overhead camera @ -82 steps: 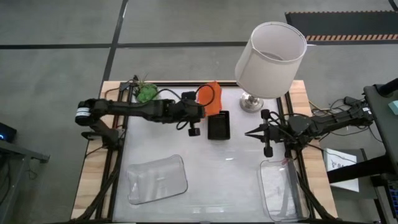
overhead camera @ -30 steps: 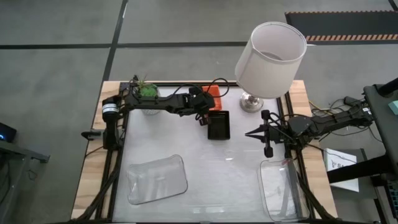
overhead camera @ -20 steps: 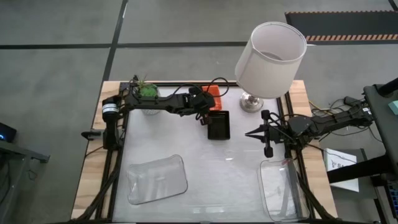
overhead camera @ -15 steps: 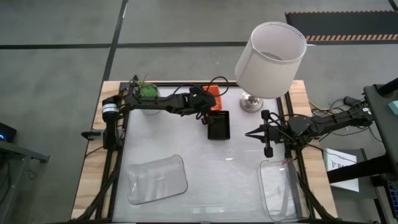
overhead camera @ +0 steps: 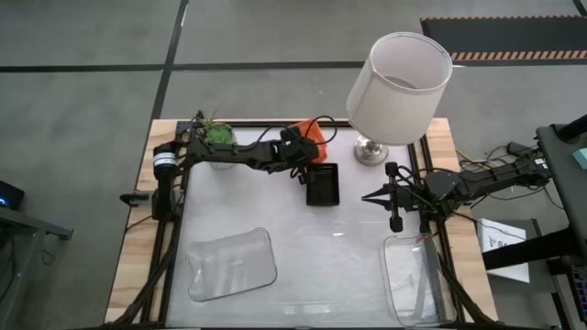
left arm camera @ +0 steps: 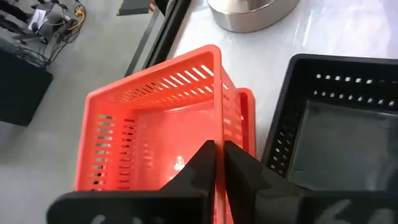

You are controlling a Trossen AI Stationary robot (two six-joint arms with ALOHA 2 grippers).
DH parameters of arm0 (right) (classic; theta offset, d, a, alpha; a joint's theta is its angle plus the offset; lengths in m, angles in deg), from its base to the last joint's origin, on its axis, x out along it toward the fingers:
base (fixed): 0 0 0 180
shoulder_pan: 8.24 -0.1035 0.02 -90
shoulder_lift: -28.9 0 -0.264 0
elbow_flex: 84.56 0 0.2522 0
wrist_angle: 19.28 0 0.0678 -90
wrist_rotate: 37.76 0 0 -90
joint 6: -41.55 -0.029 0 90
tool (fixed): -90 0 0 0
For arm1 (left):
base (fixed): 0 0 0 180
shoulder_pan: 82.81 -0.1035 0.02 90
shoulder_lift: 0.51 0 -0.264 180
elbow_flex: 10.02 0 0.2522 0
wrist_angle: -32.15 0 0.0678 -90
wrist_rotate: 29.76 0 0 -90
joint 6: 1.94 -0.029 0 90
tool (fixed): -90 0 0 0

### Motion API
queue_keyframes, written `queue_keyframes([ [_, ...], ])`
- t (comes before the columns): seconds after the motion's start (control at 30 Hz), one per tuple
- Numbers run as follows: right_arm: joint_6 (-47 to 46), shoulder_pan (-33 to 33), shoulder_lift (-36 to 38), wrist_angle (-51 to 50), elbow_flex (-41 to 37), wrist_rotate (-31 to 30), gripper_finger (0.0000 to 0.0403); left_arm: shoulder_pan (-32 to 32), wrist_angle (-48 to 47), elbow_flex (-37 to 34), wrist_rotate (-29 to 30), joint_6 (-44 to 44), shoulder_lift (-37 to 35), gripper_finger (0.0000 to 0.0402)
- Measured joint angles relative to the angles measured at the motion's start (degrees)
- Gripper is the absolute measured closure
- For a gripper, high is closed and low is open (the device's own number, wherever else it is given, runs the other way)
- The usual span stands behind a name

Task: Stack baskets by color
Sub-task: Stack the left orange bin on the stacked orange bins, then stack the right transparent bin on the stacked transparent bins

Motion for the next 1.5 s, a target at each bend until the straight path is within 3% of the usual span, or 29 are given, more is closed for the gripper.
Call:
queue_keyframes([
  [0.33, 0.0, 0.0, 0.0, 0.0, 0.0, 0.0, 0.0394, -0.3, 0.0, 0.0, 0.5, 1.8, 0.0, 0.0391],
  [0.73, -0.2, 0.0, 0.0, 0.0, 0.0, 0.0, 0.0394, -0.7, 0.0, -0.2, 0.4, 3.3, 0.0, 0.0317],
  [1.13, -0.2, 0.0, 0.0, -0.2, 0.0, 0.0, 0.0394, -0.3, -0.6, 0.1, -3.5, 5.9, -2.3, 0.0262],
  [1.5, 2.3, 0.0, 0.0, 1.2, 0.0, 0.0, 0.0394, 9.4, -6.8, -0.1, -7.2, 4.4, -11.2, 0.0260],
])
